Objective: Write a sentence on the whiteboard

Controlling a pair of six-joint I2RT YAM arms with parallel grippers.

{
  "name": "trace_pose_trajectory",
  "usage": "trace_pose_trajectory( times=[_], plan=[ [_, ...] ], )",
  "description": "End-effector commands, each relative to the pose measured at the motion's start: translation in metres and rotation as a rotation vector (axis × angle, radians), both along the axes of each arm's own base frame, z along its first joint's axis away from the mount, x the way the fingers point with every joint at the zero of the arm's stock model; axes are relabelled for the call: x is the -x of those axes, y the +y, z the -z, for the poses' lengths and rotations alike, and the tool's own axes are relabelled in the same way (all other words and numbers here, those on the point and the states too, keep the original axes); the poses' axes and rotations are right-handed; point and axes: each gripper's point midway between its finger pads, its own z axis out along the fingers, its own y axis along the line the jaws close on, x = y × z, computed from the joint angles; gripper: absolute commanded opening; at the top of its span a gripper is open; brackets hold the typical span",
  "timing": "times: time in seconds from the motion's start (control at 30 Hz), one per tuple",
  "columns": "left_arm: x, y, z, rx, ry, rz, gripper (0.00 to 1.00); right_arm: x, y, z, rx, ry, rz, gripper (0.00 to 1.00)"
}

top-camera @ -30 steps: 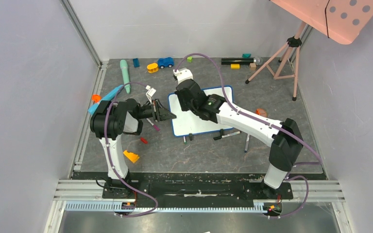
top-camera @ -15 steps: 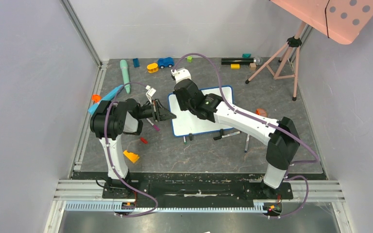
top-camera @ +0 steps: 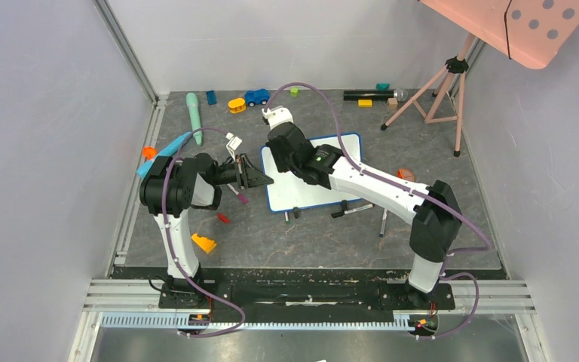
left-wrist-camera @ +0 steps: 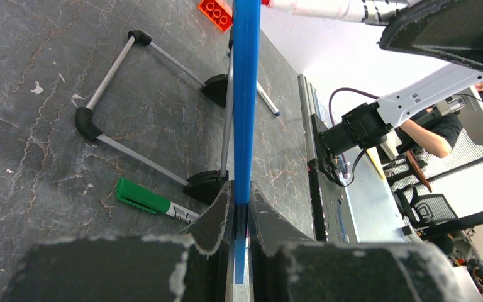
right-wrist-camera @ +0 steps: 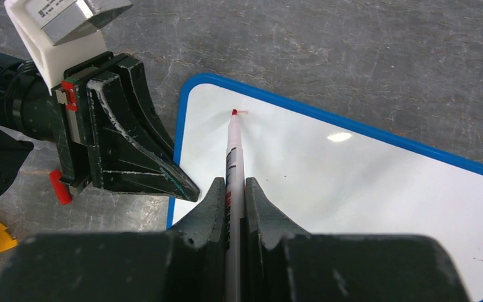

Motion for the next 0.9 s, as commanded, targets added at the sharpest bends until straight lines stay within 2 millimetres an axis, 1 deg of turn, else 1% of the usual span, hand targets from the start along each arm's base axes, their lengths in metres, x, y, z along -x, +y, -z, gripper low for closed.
trace_pose_trajectory(
  times=[0.0, 0.13, 0.4, 0.5, 0.87],
  plan=[
    [0.003, 0.000, -0.005, -0.002, -0.097, 0.040, 0.02, -0.002, 0.009, -0.003, -0.006, 0.001, -0.027, 0.00],
    [0.003, 0.000, -0.005, -0.002, -0.098, 0.041, 0.02, 0.001, 0.011, -0.001, -0.006, 0.014, -0.044, 0.00],
    [0.003, 0.000, -0.005, -0.002, -0.098, 0.040, 0.02, 0.004, 0.003, 0.002, 0.017, 0.021, -0.034, 0.00],
    [0.003, 0.000, -0.005, -0.002, -0.101, 0.041, 0.02, 0.004, -0.004, 0.001, 0.025, 0.012, -0.015, 0.00],
    [0.004, 0.000, -0.005, -0.002, -0.098, 0.043, 0.02, 0.005, -0.015, 0.000, 0.054, 0.004, 0.019, 0.00]
  ],
)
